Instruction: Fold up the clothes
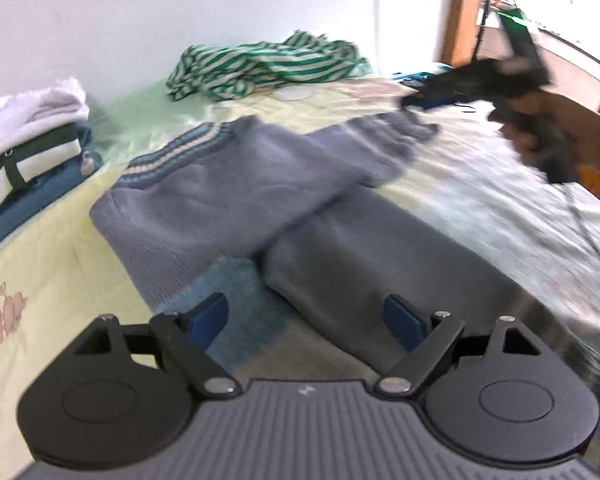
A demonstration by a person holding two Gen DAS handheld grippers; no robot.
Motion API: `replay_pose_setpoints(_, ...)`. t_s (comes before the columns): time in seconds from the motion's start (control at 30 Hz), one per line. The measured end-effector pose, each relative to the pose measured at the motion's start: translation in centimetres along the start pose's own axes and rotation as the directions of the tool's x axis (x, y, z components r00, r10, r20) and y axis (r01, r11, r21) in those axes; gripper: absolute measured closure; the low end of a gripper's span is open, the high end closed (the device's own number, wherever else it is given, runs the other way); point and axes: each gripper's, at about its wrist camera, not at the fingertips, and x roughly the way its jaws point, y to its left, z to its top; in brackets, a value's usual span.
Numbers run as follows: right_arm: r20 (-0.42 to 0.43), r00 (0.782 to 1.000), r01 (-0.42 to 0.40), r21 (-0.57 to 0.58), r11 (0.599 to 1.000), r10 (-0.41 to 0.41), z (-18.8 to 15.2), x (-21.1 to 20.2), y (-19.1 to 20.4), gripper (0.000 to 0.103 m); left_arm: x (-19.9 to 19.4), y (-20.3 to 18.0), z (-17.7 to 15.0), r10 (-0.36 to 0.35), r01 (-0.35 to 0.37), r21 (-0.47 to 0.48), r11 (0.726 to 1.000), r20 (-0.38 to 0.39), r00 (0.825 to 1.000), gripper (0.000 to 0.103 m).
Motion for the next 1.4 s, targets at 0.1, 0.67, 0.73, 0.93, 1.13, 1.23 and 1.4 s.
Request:
replay_pose_setpoints(0.1,-0.019,1.000,-0.001,0.021,1.000,0.001,-0.2,0.7,-1.9,0.055,2.1,1.1,1.1,0.012,-0.012,-0.020,1.000,-0.012,1.000,0.017)
replay_pose_setpoints(0.67,0.157,0.986,-0.058,0.003,0.998,0.056,2.3,-0.4,-2.1,0.095,3.9,1.7,2.4,-0.006,0.006,-0.039,0.999,-0.003,1.000,0.011)
replay_pose_setpoints(0.73,0.214,0.976,-0.061,0.073,0.995,0.044,3.2,-1.5,-3.2,0.095,4.0,1.7,2.6,-0.010,0.010,-0.030,0.999,0.004,1.000,0.008)
replay_pose_setpoints(0.93,0.167,0.986,0.011,0.063,0.998,-0.022,2.2,0.3,-3.4,0.095,5.5,1.5,2.3,-0.010,0.010,0.000,1.000,-0.028,1.000,0.005)
replay_pose_setpoints(1.13,0.166,0.985,-0.069,0.078,0.995,0.055,1.9,-0.9,-2.7,0.095,4.2,3.2,3.8,0.023,-0.023,0.063,0.998,-0.007,1.000,0.008)
replay_pose_setpoints(1.23,0.258,0.953,-0.203,0.155,0.967,0.158,3.4,-3.8,-2.2,0.095,5.5,5.2,4.9,0.028,-0.025,0.069,0.997,-0.047,0.999,0.004)
replay_pose_setpoints(1.4,0.453,0.856,-0.356,0.165,0.920,0.250,6.0,-9.2,-1.5,0.095,6.8,6.0,6.0,0.012,-0.006,0.091,0.996,-0.058,0.998,0.003)
